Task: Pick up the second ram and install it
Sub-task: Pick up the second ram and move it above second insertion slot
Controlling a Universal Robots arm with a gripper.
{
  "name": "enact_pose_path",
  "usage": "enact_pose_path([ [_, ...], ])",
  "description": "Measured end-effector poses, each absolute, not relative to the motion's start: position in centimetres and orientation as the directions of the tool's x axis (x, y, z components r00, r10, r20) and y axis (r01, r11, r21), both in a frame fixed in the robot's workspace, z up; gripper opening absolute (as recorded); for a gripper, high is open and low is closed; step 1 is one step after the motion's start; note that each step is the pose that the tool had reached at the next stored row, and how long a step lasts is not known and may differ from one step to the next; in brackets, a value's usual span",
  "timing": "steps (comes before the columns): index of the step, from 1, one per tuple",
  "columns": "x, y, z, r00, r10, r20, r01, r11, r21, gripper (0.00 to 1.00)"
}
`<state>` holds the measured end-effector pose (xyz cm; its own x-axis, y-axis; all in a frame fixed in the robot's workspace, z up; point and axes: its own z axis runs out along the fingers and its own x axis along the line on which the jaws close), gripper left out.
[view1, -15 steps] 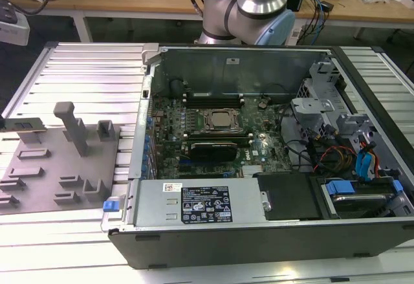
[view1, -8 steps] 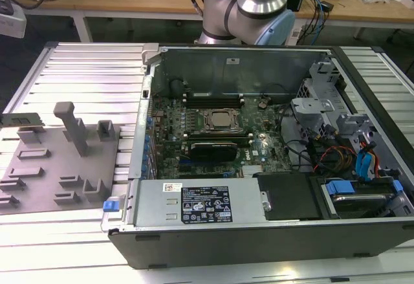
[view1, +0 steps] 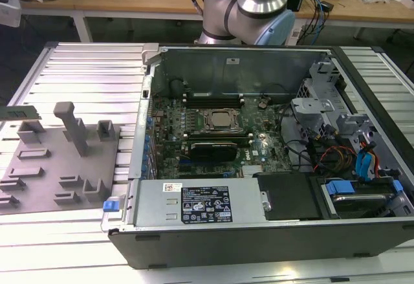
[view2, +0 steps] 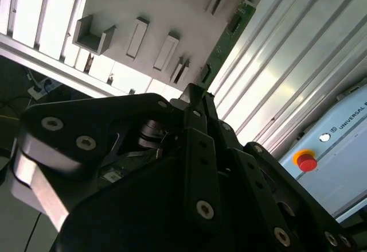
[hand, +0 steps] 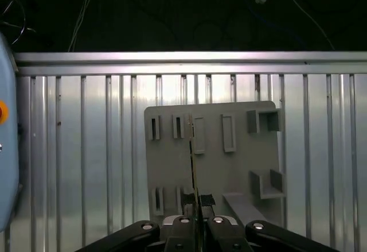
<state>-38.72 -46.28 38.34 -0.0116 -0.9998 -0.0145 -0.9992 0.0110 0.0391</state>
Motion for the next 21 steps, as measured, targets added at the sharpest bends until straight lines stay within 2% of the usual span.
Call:
enact_pose_path([
  [4,-38.7,-45.8,39.9,-0.012,-1.000,-0.016,-0.999,0.011,0.039,0.14],
  [15,-38.4,-43.2,40.8,-0.012,-1.000,-0.022,-0.999,0.011,0.039,0.14],
  [21,-38.4,-43.1,41.0,-0.012,-1.000,-0.022,-0.999,0.011,0.040,0.14],
])
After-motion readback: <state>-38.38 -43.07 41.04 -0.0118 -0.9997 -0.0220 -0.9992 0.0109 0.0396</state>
